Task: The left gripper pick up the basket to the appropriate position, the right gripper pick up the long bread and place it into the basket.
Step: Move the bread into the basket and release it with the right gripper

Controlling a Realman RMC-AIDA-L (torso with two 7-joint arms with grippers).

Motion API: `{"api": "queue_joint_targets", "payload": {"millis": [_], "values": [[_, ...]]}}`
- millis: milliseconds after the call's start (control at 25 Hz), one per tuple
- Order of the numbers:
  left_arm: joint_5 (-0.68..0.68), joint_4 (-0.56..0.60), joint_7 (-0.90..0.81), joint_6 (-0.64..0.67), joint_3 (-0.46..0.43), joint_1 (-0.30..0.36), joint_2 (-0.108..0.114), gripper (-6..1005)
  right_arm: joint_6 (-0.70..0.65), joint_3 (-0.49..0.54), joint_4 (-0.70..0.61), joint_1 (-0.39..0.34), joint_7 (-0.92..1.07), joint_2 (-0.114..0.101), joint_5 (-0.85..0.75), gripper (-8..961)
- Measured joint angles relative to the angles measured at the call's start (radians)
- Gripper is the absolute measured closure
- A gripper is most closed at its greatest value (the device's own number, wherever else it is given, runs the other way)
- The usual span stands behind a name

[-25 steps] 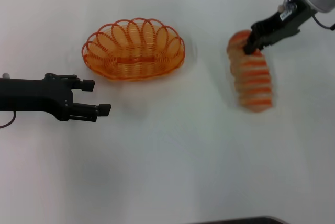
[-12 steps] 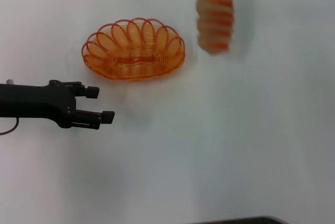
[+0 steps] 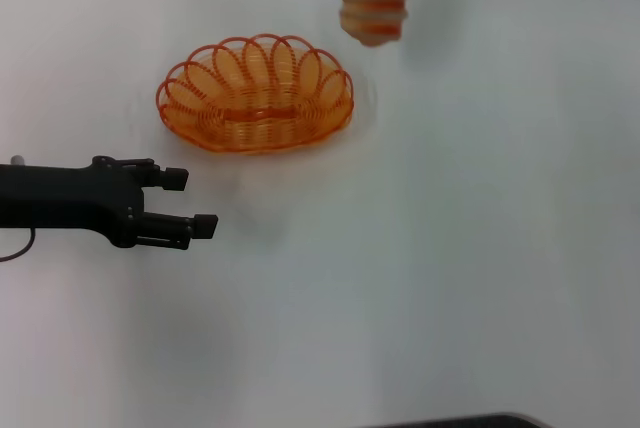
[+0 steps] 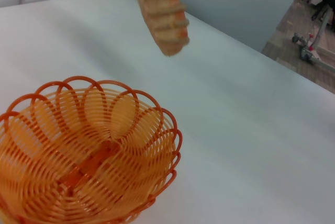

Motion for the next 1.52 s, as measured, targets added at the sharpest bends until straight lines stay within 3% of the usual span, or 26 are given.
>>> {"api": "queue_joint_targets", "payload": {"millis": [120,440,640,800,960,1160,1360,1520], "values": [[0.000,0.000,0.001,-0.002,0.001,-0.003,-0.003,111,0.003,-0.003,0.002,0.016,-0.083,0.001,0.041,800],[0.000,-0.006,0.005,-0.010,0.003,-0.024,-0.020,111,-0.012,-0.150,0.010,0.064,-0.473,0.037,0.048,806],[-0.003,-0.015,0.005,-0.012,0.003,-0.025,-0.021,112,-0.019,-0.182,0.010,0.069,-0.708,0.058,0.049,811],[-0.001,-0.019,0.005,-0.013,0.003,-0.024,-0.025,112,-0.056,-0.237,0.010,0.091,-0.830,0.061,0.043,814],[-0.001,-0.020,0.003,-0.012,0.003,-0.019,-0.027,112,-0.061,-0.303,0.026,0.129,-0.860,0.065,0.015,816],[-0.004,-0.020,-0.003,-0.004,0.003,-0.009,-0.032,112,-0.024,-0.318,0.103,0.190,-0.895,0.097,-0.091,815],[-0.007,-0.020,-0.004,-0.010,0.003,-0.006,-0.042,112,0.009,-0.336,0.199,0.265,-0.916,0.101,-0.147,810],[-0.007,-0.020,-0.009,-0.005,0.003,-0.013,-0.046,112,0.032,-0.382,0.209,0.271,-0.910,0.105,-0.156,804]]}}
